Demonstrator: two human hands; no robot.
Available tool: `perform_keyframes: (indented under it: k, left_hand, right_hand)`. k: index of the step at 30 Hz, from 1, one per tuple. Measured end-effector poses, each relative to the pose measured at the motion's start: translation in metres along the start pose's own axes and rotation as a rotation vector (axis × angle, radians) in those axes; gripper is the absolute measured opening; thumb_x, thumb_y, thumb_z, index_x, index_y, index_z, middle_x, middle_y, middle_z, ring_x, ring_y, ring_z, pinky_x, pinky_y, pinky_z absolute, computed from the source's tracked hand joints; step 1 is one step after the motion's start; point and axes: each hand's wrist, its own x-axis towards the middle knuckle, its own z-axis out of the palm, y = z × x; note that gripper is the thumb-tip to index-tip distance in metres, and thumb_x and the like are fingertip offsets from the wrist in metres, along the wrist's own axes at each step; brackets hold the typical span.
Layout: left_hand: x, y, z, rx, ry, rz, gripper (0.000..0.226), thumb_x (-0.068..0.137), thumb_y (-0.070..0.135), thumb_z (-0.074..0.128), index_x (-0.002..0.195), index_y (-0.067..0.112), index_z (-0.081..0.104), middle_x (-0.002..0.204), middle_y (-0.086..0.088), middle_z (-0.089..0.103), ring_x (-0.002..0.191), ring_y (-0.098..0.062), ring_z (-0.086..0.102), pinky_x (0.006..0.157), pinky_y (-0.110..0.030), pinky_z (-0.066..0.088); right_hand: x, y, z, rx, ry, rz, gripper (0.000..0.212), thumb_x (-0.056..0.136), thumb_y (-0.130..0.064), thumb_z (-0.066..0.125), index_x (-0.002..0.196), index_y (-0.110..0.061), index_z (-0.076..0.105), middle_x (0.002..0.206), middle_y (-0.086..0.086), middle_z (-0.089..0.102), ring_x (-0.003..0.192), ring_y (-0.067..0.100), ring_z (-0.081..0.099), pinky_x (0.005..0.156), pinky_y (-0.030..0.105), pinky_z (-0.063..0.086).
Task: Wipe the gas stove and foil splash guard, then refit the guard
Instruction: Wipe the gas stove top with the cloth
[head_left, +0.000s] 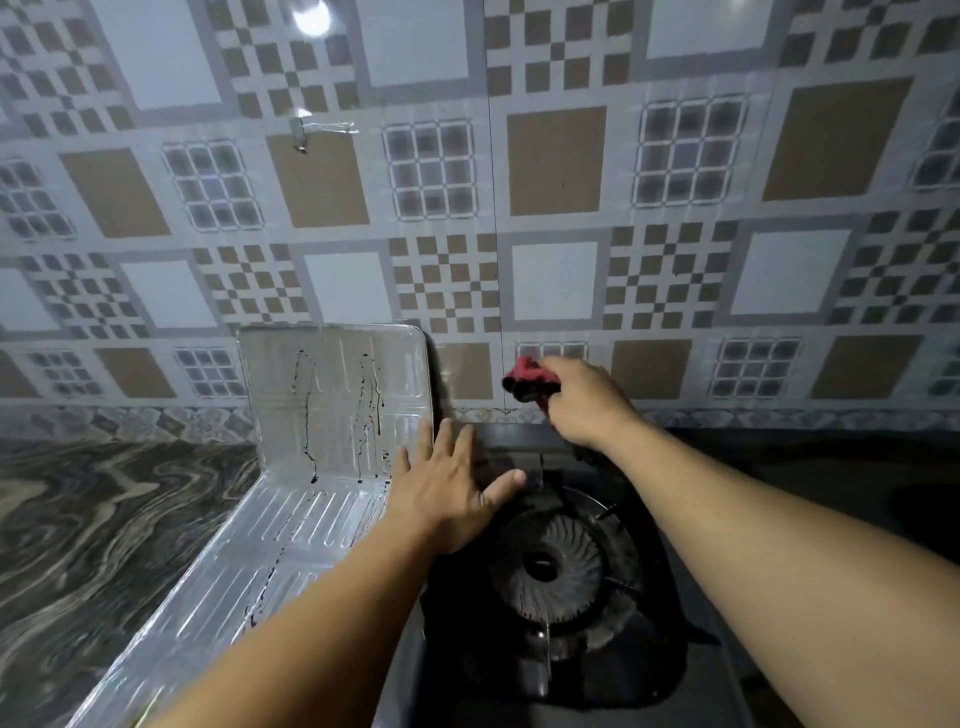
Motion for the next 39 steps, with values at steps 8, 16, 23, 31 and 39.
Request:
perform_keyframes:
  k: [8,16,23,31,39]
  left_hand:
    - [0.005,-0.009,0.009,0.050,-0.021,0.044,0.119,0.063,0.096,0.009,0.155,0.020,0.017,0.163,-0.005,0.021,0.151,-0.029,0.014,0.117,-0.057,0.017]
    - [0.007,-0.008,0.003,0.048,-0.041,0.023,0.128,0.059,0.098,0.008,0.156,0.015,0.010,0.164,-0.007,0.016,0.152,-0.026,0.010,0.120,-0.056,0.012]
    - [0.014,0.012,0.010,0.018,-0.070,0.032,0.123,0.066,0.095,0.010,0.156,0.013,-0.001,0.166,-0.007,0.003,0.153,-0.022,-0.001,0.122,-0.053,0.007]
    - [0.023,0.031,0.009,0.082,-0.059,0.062,0.126,0.060,0.096,-0.001,0.157,0.016,-0.003,0.166,-0.003,-0.002,0.152,-0.018,-0.005,0.123,-0.050,0.001]
    - [0.029,0.062,0.017,0.089,-0.063,0.107,0.122,0.065,0.095,0.001,0.157,0.014,0.000,0.166,-0.006,-0.002,0.152,-0.019,-0.008,0.122,-0.054,-0.004]
  right_hand:
    - [0.027,-0.012,0.049,-0.331,-0.265,-0.162,0.059,0.087,-0.003,0.054,0.136,-0.036,0.049,0.137,0.001,0.054,0.118,0.028,0.054,0.093,0.040,0.048]
    - [0.025,-0.014,0.060,-0.357,-0.599,-0.111,0.051,0.103,-0.044,0.027,0.153,-0.030,0.024,0.163,0.006,0.014,0.149,0.026,0.014,0.119,0.043,0.010]
    - [0.038,0.022,0.051,-0.249,-0.621,-0.137,0.048,0.099,-0.012,0.047,0.146,-0.020,0.041,0.162,-0.002,0.019,0.149,0.022,0.015,0.122,0.041,0.009]
    - [0.047,0.046,0.041,-0.093,-0.574,-0.053,0.039,0.097,-0.034,0.055,0.133,-0.022,0.058,0.148,-0.002,0.047,0.136,0.021,0.042,0.117,0.041,0.025]
    - [0.029,0.108,0.006,-0.191,-0.429,-0.109,0.042,0.099,-0.030,0.051,0.140,-0.036,0.047,0.161,-0.012,0.018,0.150,0.019,0.006,0.121,0.047,-0.003]
